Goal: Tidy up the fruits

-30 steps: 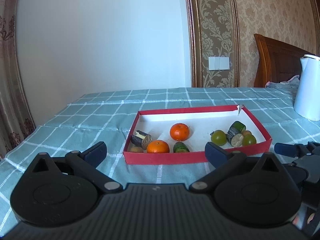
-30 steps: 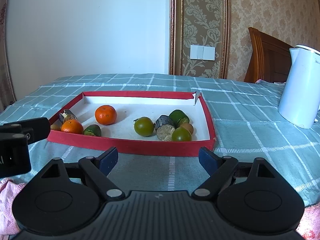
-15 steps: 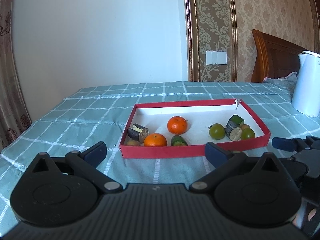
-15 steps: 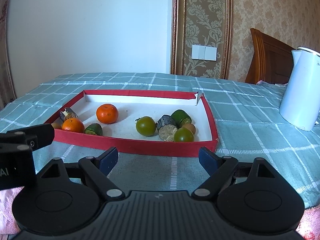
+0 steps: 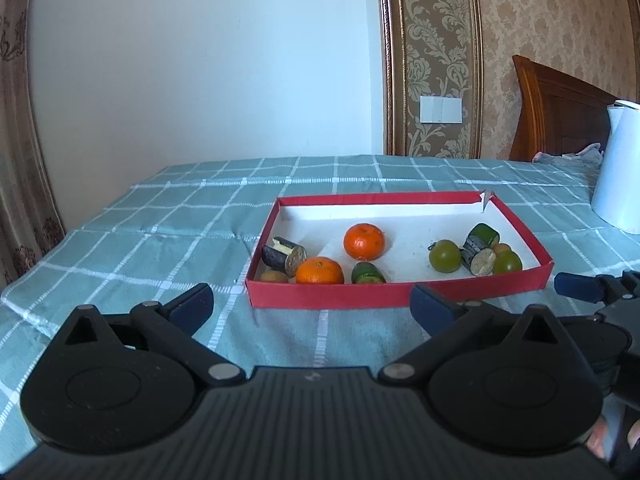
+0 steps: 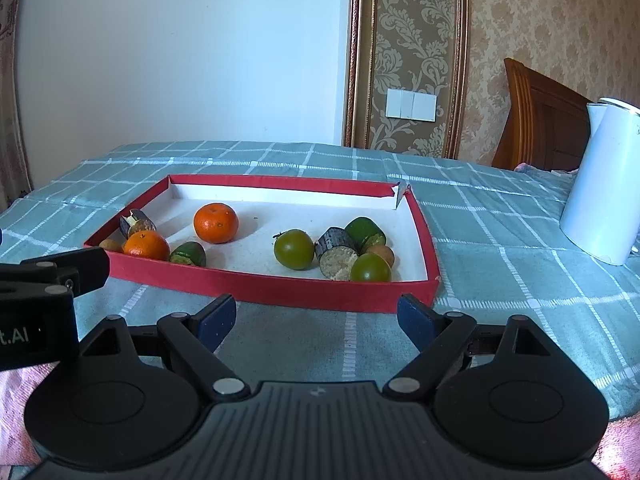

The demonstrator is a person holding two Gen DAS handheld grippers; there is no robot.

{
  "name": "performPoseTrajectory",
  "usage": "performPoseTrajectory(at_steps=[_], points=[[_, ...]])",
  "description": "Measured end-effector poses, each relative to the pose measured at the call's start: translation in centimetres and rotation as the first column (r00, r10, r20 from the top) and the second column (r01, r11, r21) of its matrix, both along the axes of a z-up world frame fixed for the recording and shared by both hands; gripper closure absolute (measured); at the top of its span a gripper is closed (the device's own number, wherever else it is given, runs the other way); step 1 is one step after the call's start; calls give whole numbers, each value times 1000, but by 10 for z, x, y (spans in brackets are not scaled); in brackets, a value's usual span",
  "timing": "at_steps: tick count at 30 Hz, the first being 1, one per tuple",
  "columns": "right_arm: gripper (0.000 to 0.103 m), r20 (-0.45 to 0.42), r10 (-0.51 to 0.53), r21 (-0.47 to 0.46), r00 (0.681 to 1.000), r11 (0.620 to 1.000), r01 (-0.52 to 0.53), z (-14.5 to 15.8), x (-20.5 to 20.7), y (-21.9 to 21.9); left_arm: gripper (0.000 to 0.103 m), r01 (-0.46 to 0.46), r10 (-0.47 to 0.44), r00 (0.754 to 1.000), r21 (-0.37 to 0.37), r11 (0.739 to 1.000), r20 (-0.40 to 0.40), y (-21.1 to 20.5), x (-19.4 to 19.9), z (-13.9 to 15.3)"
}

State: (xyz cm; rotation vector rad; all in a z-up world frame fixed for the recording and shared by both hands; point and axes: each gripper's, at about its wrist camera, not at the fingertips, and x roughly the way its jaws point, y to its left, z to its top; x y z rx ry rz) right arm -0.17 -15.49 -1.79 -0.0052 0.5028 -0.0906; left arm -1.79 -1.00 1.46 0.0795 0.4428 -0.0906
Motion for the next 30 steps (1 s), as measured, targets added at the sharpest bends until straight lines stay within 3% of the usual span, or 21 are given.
performPoseTrajectory(at_steps=[30], points=[[15,-58,-16,12,998,1000,17,-15,15,-2,0,-16,17,999,12,1000,-41,3,9,-15]])
